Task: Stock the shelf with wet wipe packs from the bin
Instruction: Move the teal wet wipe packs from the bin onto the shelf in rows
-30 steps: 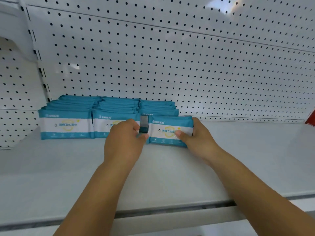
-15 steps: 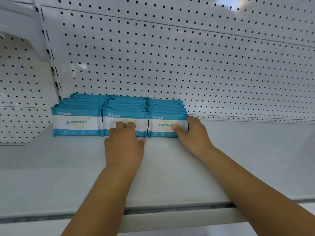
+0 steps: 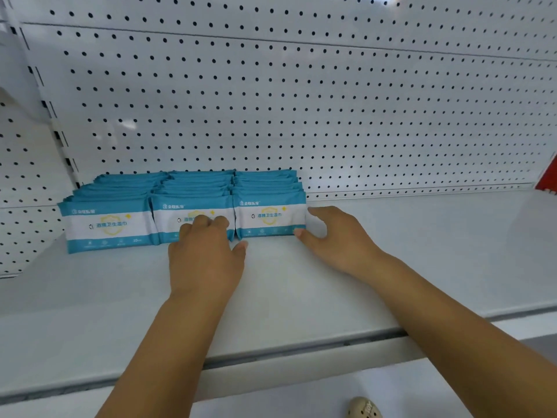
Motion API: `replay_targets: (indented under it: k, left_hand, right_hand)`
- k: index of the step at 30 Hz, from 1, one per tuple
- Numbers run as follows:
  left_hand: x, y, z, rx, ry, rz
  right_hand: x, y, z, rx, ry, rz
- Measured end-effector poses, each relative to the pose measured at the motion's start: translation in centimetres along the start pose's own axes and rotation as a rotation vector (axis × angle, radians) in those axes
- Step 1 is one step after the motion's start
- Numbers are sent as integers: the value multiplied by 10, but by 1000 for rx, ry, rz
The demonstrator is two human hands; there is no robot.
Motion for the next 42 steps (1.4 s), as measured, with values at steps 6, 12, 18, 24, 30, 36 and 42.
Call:
replay_targets:
  k: [6,12,18,24,30,36,42]
  left_hand:
    - [22,42,-6,126,-55,-128]
    - [59,115,-16,250,-90,-307]
    - [96,197,-25,368,-133,-533]
    - [126,280,-31,513,-180,-672]
    - [171,342,-56,641,-271,-757]
    - [209,347,-123,571,-517,-737]
    - [220,367,-155,488,-618,-799]
  right_hand:
    - [45,37,44,191,-16,-2]
    - [97,78,96,230,-8,-46]
    - [161,130,162,250,78,-141]
    - [232,181,225,289,216,-316]
    - [309,241,262,242,265,-563]
    - [371,328,264,311,106,-846]
    - [403,395,250,232,143,-1111]
Point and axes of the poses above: each hand's wrist, its own x-axis away from the middle knuckle, its own z-axis out of the back of the hand, y = z × x, the point moved 2 cm from there along -x, towards the middle knuckle, and after that the axes turned 5 degrees about -z, right-handed, at the moved point
